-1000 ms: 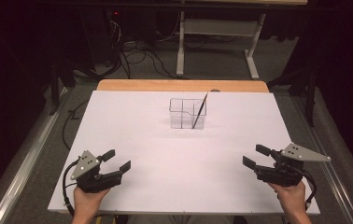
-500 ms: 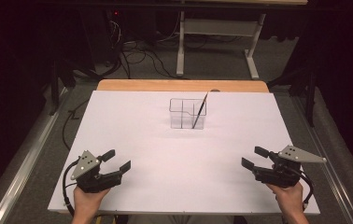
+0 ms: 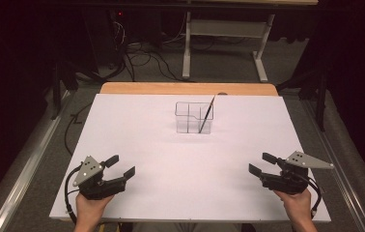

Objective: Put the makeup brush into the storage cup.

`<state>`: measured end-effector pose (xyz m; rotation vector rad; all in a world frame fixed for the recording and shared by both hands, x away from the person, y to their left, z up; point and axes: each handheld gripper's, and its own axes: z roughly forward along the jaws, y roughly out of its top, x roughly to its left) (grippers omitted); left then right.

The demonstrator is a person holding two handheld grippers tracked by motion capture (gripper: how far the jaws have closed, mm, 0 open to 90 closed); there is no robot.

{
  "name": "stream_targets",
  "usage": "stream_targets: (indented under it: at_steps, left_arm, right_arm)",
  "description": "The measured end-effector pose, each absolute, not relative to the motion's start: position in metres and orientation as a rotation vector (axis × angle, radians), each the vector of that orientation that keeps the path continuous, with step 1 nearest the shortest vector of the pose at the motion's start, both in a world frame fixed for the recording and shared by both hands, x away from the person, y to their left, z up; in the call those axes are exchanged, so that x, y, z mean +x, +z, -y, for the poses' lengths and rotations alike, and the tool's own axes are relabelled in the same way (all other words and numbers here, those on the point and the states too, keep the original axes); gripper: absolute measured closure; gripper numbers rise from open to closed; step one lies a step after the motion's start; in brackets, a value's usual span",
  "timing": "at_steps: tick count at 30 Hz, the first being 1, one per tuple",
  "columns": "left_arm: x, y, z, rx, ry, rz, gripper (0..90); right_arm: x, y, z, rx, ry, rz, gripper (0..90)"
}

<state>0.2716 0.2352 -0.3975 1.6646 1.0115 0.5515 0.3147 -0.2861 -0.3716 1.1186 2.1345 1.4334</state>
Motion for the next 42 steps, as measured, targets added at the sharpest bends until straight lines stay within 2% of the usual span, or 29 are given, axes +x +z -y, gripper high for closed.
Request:
stream_targets:
  at_steps: [42]
  left_arm:
    - [0.273,-0.398,-0.234,1.672,0.548,-1.013,26.5]
  right_arm:
    - [0.321,-0.394,0.290,1.158,1.349,-2.076,31.7]
